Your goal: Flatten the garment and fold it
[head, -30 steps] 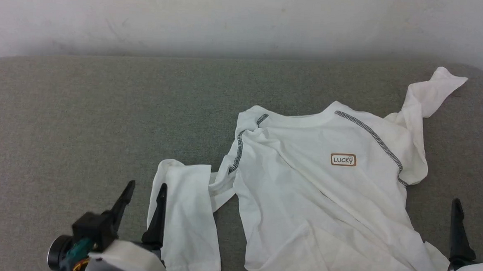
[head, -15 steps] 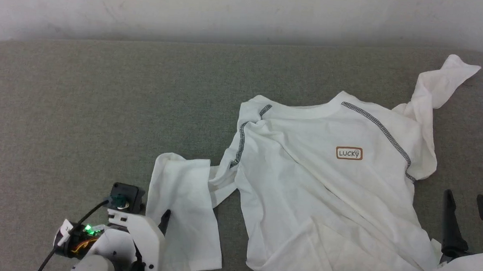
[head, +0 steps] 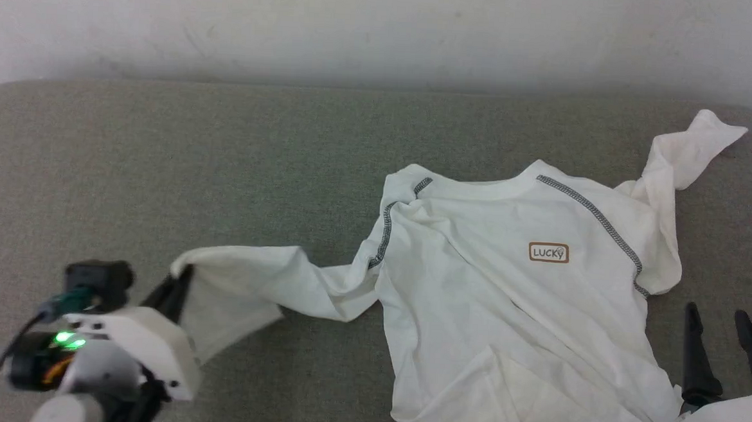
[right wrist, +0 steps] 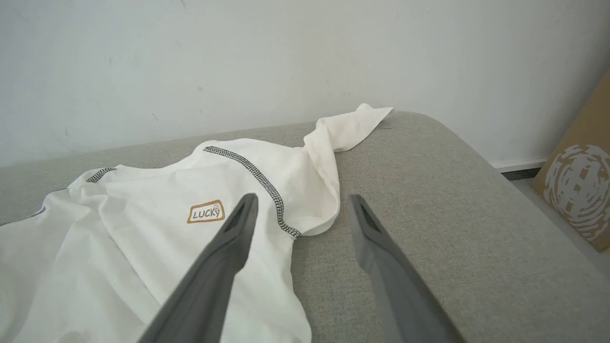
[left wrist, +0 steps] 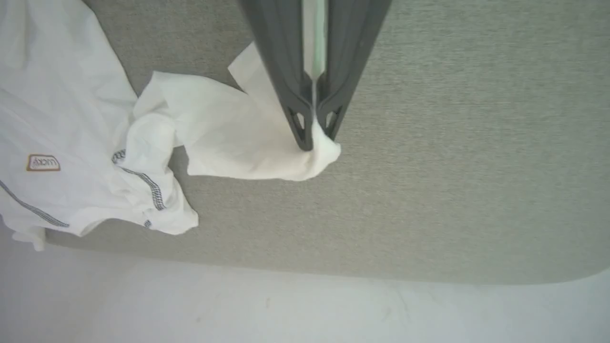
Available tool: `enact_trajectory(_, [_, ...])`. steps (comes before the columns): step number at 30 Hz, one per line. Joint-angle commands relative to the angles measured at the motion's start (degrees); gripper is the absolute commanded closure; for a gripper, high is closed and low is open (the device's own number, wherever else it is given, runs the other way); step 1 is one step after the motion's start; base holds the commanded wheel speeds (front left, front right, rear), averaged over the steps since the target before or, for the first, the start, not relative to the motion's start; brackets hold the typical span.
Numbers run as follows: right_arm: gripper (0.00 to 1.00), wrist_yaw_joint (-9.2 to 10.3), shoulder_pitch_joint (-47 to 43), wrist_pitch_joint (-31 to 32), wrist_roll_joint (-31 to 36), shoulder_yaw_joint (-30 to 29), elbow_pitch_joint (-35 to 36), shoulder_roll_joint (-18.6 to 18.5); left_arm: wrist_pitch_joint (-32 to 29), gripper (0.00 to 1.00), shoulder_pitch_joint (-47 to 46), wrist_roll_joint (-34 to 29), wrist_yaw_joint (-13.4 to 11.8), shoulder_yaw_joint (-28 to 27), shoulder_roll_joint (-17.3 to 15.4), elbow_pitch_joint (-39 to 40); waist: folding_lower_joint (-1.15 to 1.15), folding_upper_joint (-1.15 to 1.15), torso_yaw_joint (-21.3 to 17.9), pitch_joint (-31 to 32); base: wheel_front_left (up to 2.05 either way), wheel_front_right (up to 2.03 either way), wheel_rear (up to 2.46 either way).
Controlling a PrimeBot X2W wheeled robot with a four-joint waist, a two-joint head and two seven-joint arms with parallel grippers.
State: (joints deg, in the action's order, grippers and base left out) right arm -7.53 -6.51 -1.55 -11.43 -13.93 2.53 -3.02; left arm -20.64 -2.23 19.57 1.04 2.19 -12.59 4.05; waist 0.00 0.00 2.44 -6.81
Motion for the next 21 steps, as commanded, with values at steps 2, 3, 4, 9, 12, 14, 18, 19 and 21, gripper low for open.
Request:
enact_trajectory(2, [0.00,0.04,-0.43,0.01,-0.40,0.27,-0.16,0.14,0.26,1.00,3.01,0.25,-2.59,-4.65,-2.59,3.82,0.00,0.00,1.04,0.63,0.00,0.00,0.00])
enact_trajectory(3, [0.00,0.04,-0.53,0.07,-0.43,0.37,-0.19,0.14,0.18,1.00,4.58,0.54,-3.83,-7.05,-3.31,5.64,0.00,0.00,1.27,0.64,0.00,0.00,0.00])
enact_trajectory(4, [0.00,0.04,-0.62,0.13,-0.44,0.47,-0.26,0.14,-0.04,1.00,6.44,0.99,-4.98,-9.44,-3.86,7.22,0.00,0.00,1.46,0.63,0.00,0.00,0.00])
enact_trajectory(9, [0.00,0.04,-1.25,0.56,-0.32,0.27,-0.53,0.14,-1.07,1.00,16.93,3.82,-7.90,-18.94,-4.91,10.53,0.00,0.00,2.48,0.47,0.00,0.00,0.00])
enact_trajectory(12, [0.00,0.04,-1.54,0.77,-0.18,-0.15,-0.59,0.14,-0.56,1.00,21.36,4.96,-8.23,-20.61,-3.52,9.49,0.00,0.00,3.34,0.24,0.00,0.00,0.00])
enact_trajectory(14, [0.00,0.04,-1.51,1.01,0.06,-0.18,-0.54,0.14,0.35,1.00,22.83,4.78,-8.57,-20.60,-2.57,7.71,0.00,0.00,3.86,0.01,0.00,0.00,0.00])
enact_trajectory(18, [0.00,0.04,-1.12,1.59,0.31,0.01,-0.27,0.14,2.47,0.65,22.67,3.93,-8.97,-19.06,-0.97,4.05,0.00,0.00,4.57,-0.35,0.00,0.00,0.00])
enact_trajectory(19, [0.00,0.04,-1.00,1.70,0.33,-0.05,-0.20,0.14,3.30,0.00,21.91,4.20,-9.02,-18.82,-0.37,3.69,0.00,0.00,4.70,-0.41,0.00,0.00,0.00])
enact_trajectory(21, [0.00,0.04,-0.85,1.90,0.43,-0.08,-0.07,0.14,4.79,0.00,20.28,4.78,-8.72,-18.12,0.56,3.51,0.00,0.00,4.87,-0.48,0.00,0.00,0.00])
